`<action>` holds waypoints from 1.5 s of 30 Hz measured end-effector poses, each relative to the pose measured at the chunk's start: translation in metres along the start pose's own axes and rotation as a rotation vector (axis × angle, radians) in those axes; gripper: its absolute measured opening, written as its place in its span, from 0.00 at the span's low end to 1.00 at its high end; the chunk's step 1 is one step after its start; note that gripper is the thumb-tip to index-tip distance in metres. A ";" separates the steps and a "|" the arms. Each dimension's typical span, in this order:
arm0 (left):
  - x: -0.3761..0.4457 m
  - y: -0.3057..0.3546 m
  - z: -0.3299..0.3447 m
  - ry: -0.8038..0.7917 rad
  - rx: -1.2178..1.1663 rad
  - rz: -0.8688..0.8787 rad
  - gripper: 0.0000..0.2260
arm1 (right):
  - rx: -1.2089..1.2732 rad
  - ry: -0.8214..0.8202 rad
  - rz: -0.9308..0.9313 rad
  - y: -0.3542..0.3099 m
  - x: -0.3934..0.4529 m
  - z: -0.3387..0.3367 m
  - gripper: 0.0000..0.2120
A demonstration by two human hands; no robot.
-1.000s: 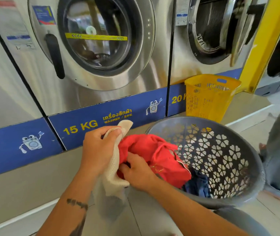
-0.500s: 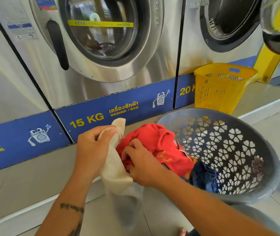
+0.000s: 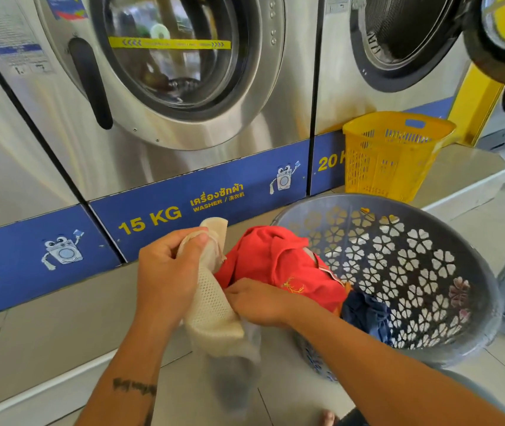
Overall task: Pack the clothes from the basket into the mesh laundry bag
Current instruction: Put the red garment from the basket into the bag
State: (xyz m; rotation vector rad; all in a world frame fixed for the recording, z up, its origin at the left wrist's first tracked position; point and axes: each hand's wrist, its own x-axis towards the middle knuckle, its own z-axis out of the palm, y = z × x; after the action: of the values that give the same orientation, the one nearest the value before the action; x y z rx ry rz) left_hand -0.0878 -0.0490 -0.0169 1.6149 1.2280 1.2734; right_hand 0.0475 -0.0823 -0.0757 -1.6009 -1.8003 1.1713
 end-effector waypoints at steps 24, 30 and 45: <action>0.036 -0.012 0.021 0.010 0.330 0.192 0.07 | -0.209 0.653 -0.043 0.017 -0.012 -0.048 0.11; 0.039 0.003 0.016 -0.044 0.187 0.158 0.06 | -0.247 0.536 -0.385 -0.004 -0.010 -0.015 0.05; 0.026 0.007 -0.009 -0.009 0.065 0.118 0.10 | -0.017 0.279 -0.102 -0.005 -0.005 -0.011 0.38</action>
State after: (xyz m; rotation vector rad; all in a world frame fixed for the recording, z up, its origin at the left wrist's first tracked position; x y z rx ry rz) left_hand -0.0936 -0.0260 -0.0011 1.7603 1.1944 1.3097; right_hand 0.0550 -0.0838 -0.0648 -1.5736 -1.6926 0.8426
